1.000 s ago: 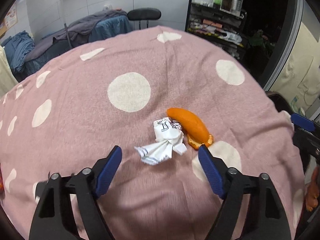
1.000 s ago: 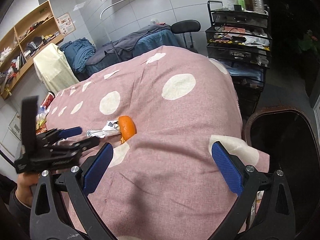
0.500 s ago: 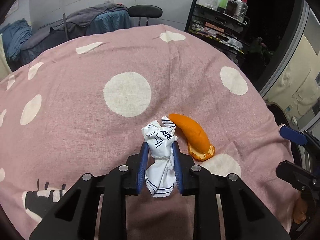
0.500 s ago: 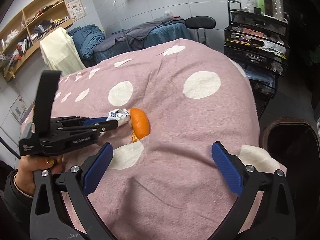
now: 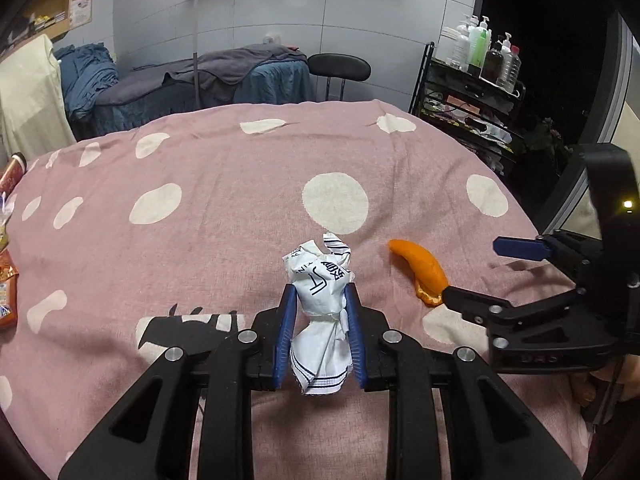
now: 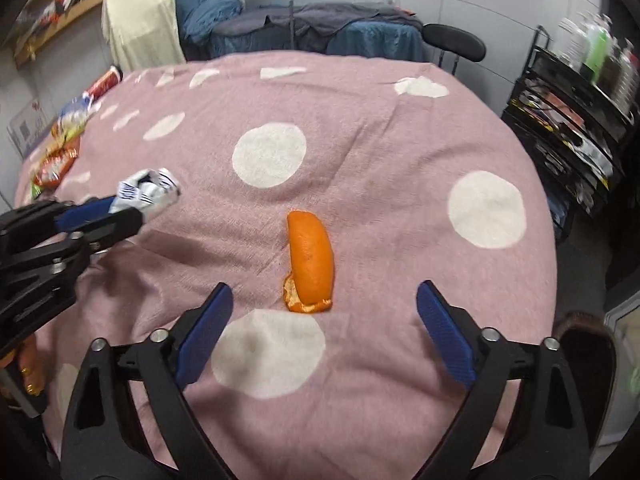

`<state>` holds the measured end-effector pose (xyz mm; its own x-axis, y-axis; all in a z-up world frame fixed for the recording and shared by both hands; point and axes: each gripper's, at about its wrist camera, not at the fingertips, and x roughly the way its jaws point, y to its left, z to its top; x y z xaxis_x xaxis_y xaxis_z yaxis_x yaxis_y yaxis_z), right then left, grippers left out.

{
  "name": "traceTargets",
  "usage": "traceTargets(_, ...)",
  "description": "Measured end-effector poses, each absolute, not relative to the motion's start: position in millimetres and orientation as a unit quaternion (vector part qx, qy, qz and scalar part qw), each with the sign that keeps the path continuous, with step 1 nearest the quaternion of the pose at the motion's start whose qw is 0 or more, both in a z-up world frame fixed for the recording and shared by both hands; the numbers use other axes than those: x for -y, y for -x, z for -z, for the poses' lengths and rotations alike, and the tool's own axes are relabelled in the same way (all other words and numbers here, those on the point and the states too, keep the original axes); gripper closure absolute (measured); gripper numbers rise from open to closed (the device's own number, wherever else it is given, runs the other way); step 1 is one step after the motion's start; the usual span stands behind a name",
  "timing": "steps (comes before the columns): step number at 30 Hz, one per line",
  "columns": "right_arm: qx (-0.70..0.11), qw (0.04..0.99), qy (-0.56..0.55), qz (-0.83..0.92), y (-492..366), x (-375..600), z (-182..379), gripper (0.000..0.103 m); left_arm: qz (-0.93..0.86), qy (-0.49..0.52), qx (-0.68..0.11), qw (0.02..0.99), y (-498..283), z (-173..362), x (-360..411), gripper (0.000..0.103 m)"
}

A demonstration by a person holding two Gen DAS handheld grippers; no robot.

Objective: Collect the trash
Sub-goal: 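Grasp the orange peel with the right gripper while the left holds the wrapper, then carry the orange peel into the black bin and open the right gripper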

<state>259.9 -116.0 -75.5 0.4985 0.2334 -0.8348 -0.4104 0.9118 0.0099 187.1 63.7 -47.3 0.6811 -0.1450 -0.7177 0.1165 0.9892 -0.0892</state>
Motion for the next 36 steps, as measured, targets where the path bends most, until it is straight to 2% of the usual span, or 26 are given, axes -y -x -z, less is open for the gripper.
traceTargets(10,-0.559,0.799,0.127,-0.183,-308,89,116,0.036,0.073,0.029,-0.389,0.918,-181,47,-65,0.078)
traceTargets(13,-0.556,0.798,0.151,-0.177,-311,78,118,0.040,0.073,0.031,-0.386,0.919,-178,45,-65,0.078)
traceTargets(16,-0.547,0.802,0.162,-0.176,-309,73,119,0.069,0.073,0.033,-0.384,0.920,-175,44,-66,0.078)
traceTargets(17,-0.545,0.804,0.161,-0.175,-309,73,118,0.072,0.073,0.034,-0.383,0.920,-175,44,-67,0.078)
traceTargets(22,-0.525,0.825,0.111,-0.176,-307,89,105,0.076,0.074,0.039,-0.379,0.922,-168,42,-69,0.078)
traceTargets(36,-0.431,0.886,-0.020,-0.167,-251,164,50,0.077,0.089,0.040,-0.352,0.931,-140,28,-53,0.078)
